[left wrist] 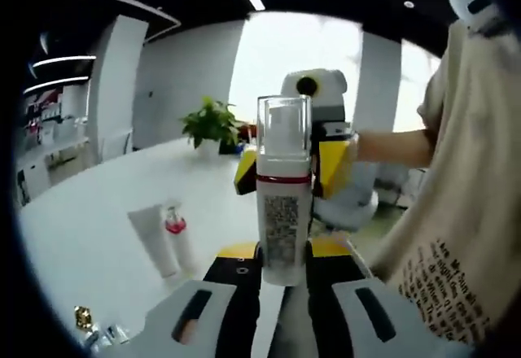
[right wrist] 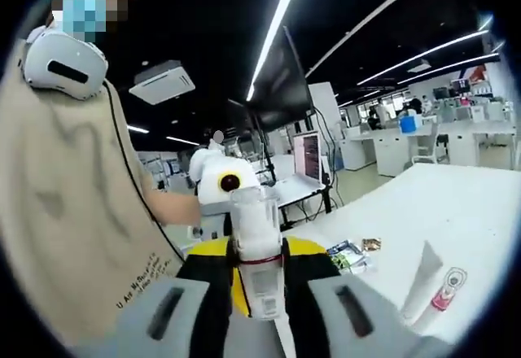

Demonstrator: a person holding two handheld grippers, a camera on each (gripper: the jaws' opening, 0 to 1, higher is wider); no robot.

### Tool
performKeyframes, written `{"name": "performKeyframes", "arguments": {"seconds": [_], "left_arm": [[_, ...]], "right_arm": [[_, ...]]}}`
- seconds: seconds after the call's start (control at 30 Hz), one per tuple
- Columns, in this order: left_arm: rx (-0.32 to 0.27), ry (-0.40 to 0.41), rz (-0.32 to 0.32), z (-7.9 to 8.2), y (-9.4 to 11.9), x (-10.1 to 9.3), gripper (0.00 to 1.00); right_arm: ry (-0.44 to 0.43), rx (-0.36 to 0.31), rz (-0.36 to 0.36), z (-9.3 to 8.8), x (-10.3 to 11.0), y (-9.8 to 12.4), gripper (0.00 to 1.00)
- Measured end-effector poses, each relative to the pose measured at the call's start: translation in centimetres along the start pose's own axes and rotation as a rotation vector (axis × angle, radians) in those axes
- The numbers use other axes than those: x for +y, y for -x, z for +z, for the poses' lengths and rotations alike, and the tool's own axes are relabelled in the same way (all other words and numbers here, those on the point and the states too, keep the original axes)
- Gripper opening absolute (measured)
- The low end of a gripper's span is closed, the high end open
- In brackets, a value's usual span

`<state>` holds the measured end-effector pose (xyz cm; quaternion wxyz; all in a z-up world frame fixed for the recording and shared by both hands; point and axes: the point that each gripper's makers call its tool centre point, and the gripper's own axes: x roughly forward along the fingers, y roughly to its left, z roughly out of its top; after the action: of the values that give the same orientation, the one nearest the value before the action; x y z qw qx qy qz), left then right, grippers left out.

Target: Arrange the skincare products in the storage area until every visible bottle or jar stands upright without overlapping.

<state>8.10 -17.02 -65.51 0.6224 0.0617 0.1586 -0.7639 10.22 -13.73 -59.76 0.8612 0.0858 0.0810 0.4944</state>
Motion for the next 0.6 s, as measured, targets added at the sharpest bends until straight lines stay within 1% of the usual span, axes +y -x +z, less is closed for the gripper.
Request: {"name": "performKeyframes", "arguments": {"seconds": [0.1, 0.3, 0.6], "left_arm": [[0.007, -0.009, -0.006, 0.0, -0.1, -0.2, 0.17], [0.013, -0.001, -0.007, -0.1, -0.1, -0.2, 0.17], [0.043, -0.003, -0.012, -1.0, -0.5, -0.3, 0.17]], "right_arm": [[0.009, -0.007, -0.004, -0.2, 0.1, 0.0, 0.22], [0.045, -0.036, -0.039, -0.2, -0.1, 0.2, 0.22], [0.043, -0.02, -0.058, -1.0, -0.2, 0.3, 0.21]]}}
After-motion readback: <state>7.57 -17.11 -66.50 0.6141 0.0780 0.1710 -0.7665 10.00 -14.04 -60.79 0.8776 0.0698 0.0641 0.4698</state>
